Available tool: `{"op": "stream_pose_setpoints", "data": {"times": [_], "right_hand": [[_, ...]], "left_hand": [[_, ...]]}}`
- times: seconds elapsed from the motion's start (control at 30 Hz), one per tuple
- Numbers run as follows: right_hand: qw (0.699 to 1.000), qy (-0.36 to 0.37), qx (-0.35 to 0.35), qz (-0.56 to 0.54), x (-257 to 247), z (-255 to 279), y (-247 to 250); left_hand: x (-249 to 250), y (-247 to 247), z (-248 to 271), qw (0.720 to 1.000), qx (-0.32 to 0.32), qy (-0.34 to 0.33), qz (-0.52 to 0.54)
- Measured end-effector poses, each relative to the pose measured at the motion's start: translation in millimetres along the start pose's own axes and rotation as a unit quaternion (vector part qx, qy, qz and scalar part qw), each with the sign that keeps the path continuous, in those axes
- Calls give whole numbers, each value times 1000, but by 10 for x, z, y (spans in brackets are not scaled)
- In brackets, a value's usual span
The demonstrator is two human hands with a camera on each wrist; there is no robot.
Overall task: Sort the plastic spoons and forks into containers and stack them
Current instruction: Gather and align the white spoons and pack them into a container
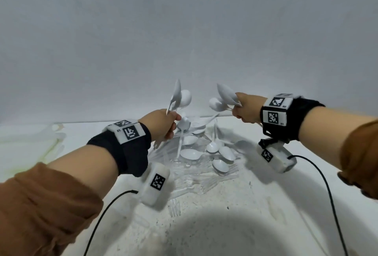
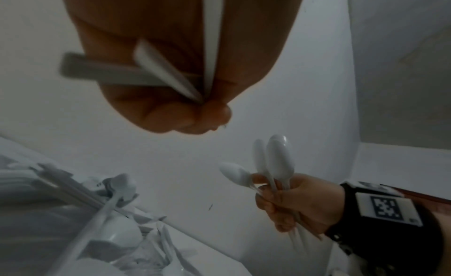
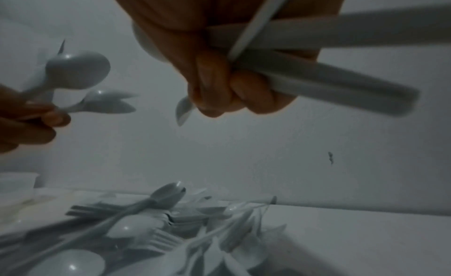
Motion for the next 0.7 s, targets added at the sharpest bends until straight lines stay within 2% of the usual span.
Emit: {"op": "stream_pose_setpoints", "data": {"times": [0.1, 0.2, 0.37, 0.53, 0.7], "right_hand": [[994, 37, -9, 102, 51, -146, -24], [989, 70, -33, 127, 96, -337, -98], [978, 134, -85, 137, 76, -577, -326], [947, 184, -138, 226, 36, -765, -616], [928, 215, -147, 267, 0, -876, -781]], "left_hand": [[23, -111, -31, 999, 20, 25, 30], [43, -218, -90, 998, 44, 39, 32], [-7, -303, -157, 995, 51, 42, -74], [-64, -400, -212, 992, 78, 68, -66], [-82, -478, -239, 990, 79, 68, -95]]}}
Point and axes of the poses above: each hand's wrist, its own z-axis away from the middle knuckle, its own y-axis out of the back of the hand, x = y × z, the point moved 3 cm from there along -z, towards the middle knuckle, and after that the axes turned 13 degrees about -y, right-handed, at the moved point
